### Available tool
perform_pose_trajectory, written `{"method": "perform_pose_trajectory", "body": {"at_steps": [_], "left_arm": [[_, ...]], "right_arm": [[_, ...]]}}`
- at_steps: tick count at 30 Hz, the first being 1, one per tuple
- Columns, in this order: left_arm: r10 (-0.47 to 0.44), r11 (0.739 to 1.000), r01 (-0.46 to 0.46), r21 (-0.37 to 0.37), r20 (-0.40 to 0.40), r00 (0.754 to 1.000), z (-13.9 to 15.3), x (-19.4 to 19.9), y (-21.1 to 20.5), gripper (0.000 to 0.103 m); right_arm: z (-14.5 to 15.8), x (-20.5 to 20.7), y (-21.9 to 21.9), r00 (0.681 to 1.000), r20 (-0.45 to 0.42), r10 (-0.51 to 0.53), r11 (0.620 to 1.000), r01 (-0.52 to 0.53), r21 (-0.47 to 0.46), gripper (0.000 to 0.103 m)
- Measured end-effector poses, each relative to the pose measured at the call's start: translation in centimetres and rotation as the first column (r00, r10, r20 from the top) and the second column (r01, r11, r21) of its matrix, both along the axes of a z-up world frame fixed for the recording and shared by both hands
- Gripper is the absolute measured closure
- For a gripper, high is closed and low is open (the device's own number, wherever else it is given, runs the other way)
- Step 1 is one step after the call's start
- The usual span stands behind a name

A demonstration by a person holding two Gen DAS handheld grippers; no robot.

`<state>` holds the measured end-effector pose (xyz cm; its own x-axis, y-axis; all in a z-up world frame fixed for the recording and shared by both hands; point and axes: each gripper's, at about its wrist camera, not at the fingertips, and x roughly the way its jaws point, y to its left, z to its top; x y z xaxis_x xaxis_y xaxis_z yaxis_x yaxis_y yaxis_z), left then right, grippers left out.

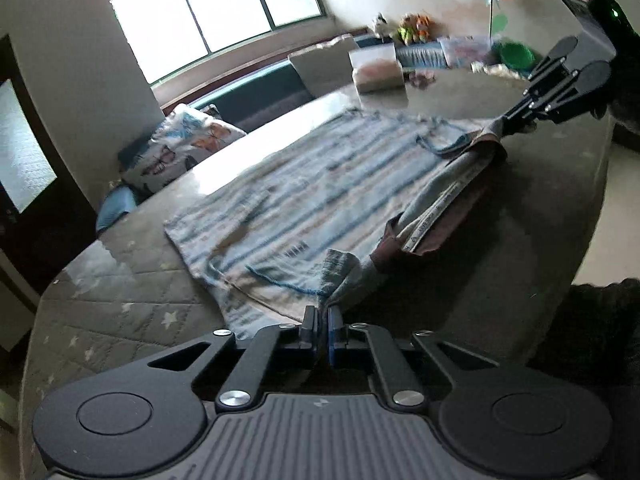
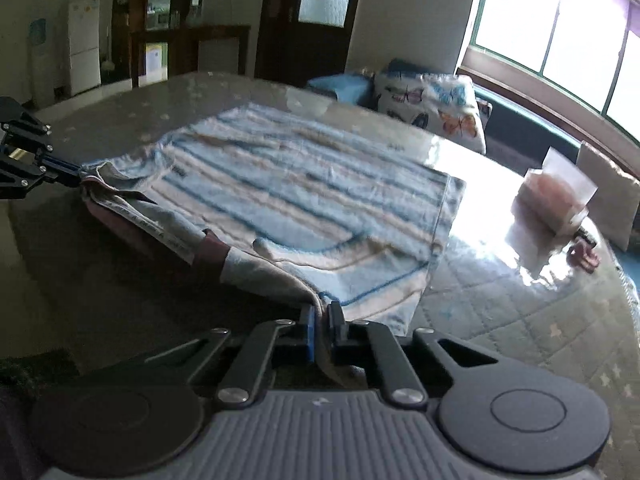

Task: Fold clothes
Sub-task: 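Grasp the shirt hem with both tools and lift it, then fold the lifted hem over toward the collar with both tools and release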

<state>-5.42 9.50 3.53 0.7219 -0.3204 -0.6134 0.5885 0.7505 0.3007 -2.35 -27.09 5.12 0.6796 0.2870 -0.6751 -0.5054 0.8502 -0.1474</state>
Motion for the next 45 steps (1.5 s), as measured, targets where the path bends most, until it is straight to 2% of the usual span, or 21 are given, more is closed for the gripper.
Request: {"method": "perform_pose_trajectory", "body": {"at_steps": [6, 10, 16, 21, 24, 29, 34, 39, 43, 45], "left_arm": [[0.032, 0.998, -0.03, -0.059, 0.041, 0.999, 2.8, -4.4, 0.9, 0.098], [0.041, 0.998, -0.036, -0.058, 0.091, 0.995, 4.2, -4.0, 0.8, 0.098], [0.065, 0.996, -0.056, -0.071, 0.134, 0.989, 5.7, 1.3, 0.8, 0.099], [0.069, 0.997, -0.064, -0.039, 0.142, 0.987, 6.3, 7.2, 0.5, 0.099], [0.069, 0.997, -0.067, -0.024, 0.118, 0.991, 6.0, 11.2, 0.3, 0.099], [0.064, 0.998, -0.065, 0.006, 0.068, 0.996, 5.2, 17.9, 0.1, 0.099], [0.073, 0.997, -0.073, 0.019, -0.013, 0.997, 2.3, 23.9, -0.4, 0.099], [0.091, 0.996, -0.09, 0.028, -0.062, 0.994, -0.4, 27.1, -0.7, 0.098], [0.136, 0.991, -0.135, 0.026, -0.085, 0.987, -1.8, 28.6, -0.8, 0.094], [0.171, 0.985, -0.17, 0.017, -0.09, 0.981, -2.1, 29.1, -0.6, 0.093]], "right_arm": [[2.9, -5.1, -0.3, 0.999, 0.035, 0.014, 1.0, -0.014, 0.004, 0.098], [4.4, -5.3, 0.1, 0.997, 0.07, 0.023, 1.0, -0.022, -0.01, 0.098], [6.4, -1.5, 0.8, 0.992, 0.119, 0.035, 0.999, -0.034, -0.009, 0.098], [7.0, 4.3, 1.2, 0.994, 0.104, 0.03, 1.0, -0.03, 0.001, 0.098], [7.0, 8.0, 1.6, 0.996, 0.088, 0.025, 1.0, -0.026, 0.003, 0.098], [5.9, 14.8, 2.1, 1.0, 0.03, 0.007, 1.0, -0.008, 0.014, 0.098], [2.9, 20.7, 2.4, 0.999, -0.043, -0.015, 1.0, 0.015, 0.005, 0.098], [-0.7, 24.4, 2.6, 0.995, -0.089, -0.052, 0.999, 0.052, 0.006, 0.098], [-2.9, 26.3, 1.9, 0.986, -0.12, -0.12, 0.988, 0.13, 0.084, 0.097], [-3.6, 26.8, 1.5, 0.981, -0.119, -0.151, 0.98, 0.165, 0.115, 0.092]]}}
